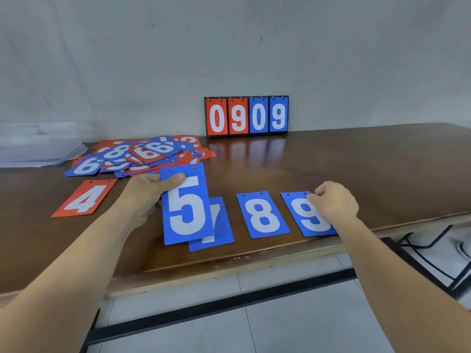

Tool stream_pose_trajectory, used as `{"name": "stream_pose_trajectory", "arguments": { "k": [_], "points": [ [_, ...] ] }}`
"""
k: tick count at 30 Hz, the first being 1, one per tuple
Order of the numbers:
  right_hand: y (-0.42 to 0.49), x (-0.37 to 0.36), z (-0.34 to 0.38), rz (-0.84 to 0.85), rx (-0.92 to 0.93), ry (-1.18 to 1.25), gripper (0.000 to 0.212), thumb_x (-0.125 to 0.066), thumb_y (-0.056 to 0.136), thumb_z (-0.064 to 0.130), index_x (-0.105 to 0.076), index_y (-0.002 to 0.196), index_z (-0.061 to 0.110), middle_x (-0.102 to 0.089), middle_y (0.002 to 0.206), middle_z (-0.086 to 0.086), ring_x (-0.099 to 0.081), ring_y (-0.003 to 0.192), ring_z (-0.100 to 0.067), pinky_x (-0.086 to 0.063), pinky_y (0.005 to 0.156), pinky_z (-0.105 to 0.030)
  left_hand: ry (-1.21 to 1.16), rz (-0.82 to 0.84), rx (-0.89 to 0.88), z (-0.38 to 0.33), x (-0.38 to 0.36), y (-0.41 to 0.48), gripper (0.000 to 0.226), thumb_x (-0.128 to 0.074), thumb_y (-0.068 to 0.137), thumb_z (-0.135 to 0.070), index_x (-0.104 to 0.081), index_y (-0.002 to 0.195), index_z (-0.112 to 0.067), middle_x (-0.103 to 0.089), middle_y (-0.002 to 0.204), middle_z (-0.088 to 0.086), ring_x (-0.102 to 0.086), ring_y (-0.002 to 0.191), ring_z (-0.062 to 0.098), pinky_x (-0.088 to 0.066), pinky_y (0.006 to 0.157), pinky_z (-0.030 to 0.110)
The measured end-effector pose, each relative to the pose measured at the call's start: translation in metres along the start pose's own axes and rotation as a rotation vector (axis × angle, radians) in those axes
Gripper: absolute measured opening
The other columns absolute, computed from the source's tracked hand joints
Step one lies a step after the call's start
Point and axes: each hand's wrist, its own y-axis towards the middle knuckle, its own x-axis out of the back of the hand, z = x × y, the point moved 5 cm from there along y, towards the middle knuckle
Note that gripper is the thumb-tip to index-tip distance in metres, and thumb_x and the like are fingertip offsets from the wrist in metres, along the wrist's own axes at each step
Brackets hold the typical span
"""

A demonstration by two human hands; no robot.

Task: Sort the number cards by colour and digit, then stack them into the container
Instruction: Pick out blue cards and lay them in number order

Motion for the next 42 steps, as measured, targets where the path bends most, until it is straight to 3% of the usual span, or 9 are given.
{"name": "stream_pose_trajectory", "arguments": {
  "k": [3,8,14,17,22,26,29,35,42],
  "points": [
    [-0.013,0.006,0.022,-0.061,0.078,0.042,0.009,-0.057,0.091,0.026,-0.063,0.085,0.022,-0.065,0.099,-0.002,-0.061,0.087,-0.027,-0.052,0.076,-0.037,0.078,-0.055,-0.001,0.006,0.021,-0.001,0.029,-0.073,0.079,-0.036,-0.065,0.092,-0.012,-0.075,0.076,0.003,-0.072,0.065,0.019,-0.057,0.075,0.037],
    [-0.064,-0.010,0.091,0.037,0.283,0.231,0.010,-0.060,0.089,0.030,-0.065,0.097,0.026,-0.067,0.094,0.011,-0.061,0.091,-0.014,-0.050,0.076,-0.034,0.201,-0.085,0.052,0.017,0.056,-0.009,0.036,-0.074,0.079,-0.038,-0.067,0.100,-0.009,-0.075,0.087,0.009,-0.072,0.083,0.028,-0.056,0.087,0.047],
    [-0.122,-0.044,0.145,0.072,0.470,0.208,0.017,-0.061,0.091,0.033,-0.066,0.105,0.026,-0.065,0.105,0.010,-0.048,0.110,-0.015,-0.041,0.091,-0.034,0.427,-0.183,0.038,0.037,0.086,-0.007,0.027,-0.072,0.082,-0.041,-0.062,0.085,-0.016,-0.070,0.074,0.000,-0.069,0.068,0.016,-0.056,0.062,0.033],
    [-0.133,-0.052,0.145,-0.037,0.469,0.069,0.025,-0.058,0.093,0.034,-0.063,0.115,0.026,-0.059,0.121,0.006,-0.040,0.121,-0.018,-0.030,0.099,-0.035,0.789,-0.278,-0.061,0.043,0.083,-0.006,0.040,-0.066,0.085,-0.052,-0.049,0.076,-0.017,-0.056,0.066,-0.003,-0.054,0.061,0.010,-0.037,0.051,0.026],
    [-0.125,-0.055,0.111,-0.060,0.271,-0.082,0.033,-0.042,0.100,0.028,-0.059,0.125,0.015,-0.054,0.134,-0.006,-0.039,0.130,-0.025,-0.032,0.107,-0.042,0.914,-0.318,-0.103,0.057,0.080,0.004,0.064,-0.066,0.081,-0.059,-0.050,0.133,-0.024,-0.056,0.123,0.001,-0.056,0.109,0.017,-0.055,0.077,0.035],
    [-0.133,-0.065,0.105,0.049,0.241,-0.146,0.038,-0.034,0.103,0.027,-0.053,0.135,0.019,-0.047,0.145,-0.001,-0.039,0.133,-0.020,-0.030,0.111,-0.036,0.876,-0.362,-0.228,0.051,0.075,-0.002,0.052,-0.062,0.088,-0.050,-0.052,0.134,-0.026,-0.048,0.135,0.002,-0.045,0.123,0.019,-0.046,0.092,0.036],
    [-0.140,-0.065,0.111,0.067,0.277,-0.157,0.040,-0.035,0.103,0.025,-0.046,0.141,0.022,-0.039,0.150,0.002,-0.033,0.137,-0.017,-0.025,0.113,-0.032,0.902,-0.210,-0.404,0.050,0.059,-0.011,0.041,-0.056,0.092,-0.048,-0.055,0.130,-0.033,-0.048,0.139,-0.007,-0.037,0.131,0.015,-0.031,0.105,0.038],
    [-0.143,-0.057,0.109,0.046,0.310,-0.024,0.039,-0.039,0.102,0.017,-0.051,0.138,0.015,-0.044,0.147,-0.003,-0.035,0.137,-0.020,-0.029,0.112,-0.034,1.045,0.153,-0.405,0.062,0.039,-0.020,0.082,-0.020,0.072,-0.079,-0.042,0.141,-0.040,-0.034,0.152,-0.015,-0.027,0.140,0.007,-0.017,0.115,0.038],
    [-0.100,-0.020,0.047,-0.208,-0.003,-0.031,0.043,-0.029,0.091,0.020,-0.066,0.091,-0.004,-0.060,0.108,-0.027,-0.048,0.114,-0.044,-0.036,0.098,-0.050,1.125,0.162,-0.423,0.063,0.035,-0.023,0.081,-0.020,0.074,-0.077,-0.037,0.145,-0.040,-0.029,0.155,-0.014,-0.023,0.142,0.008,-0.016,0.114,0.038]
  ]
}}
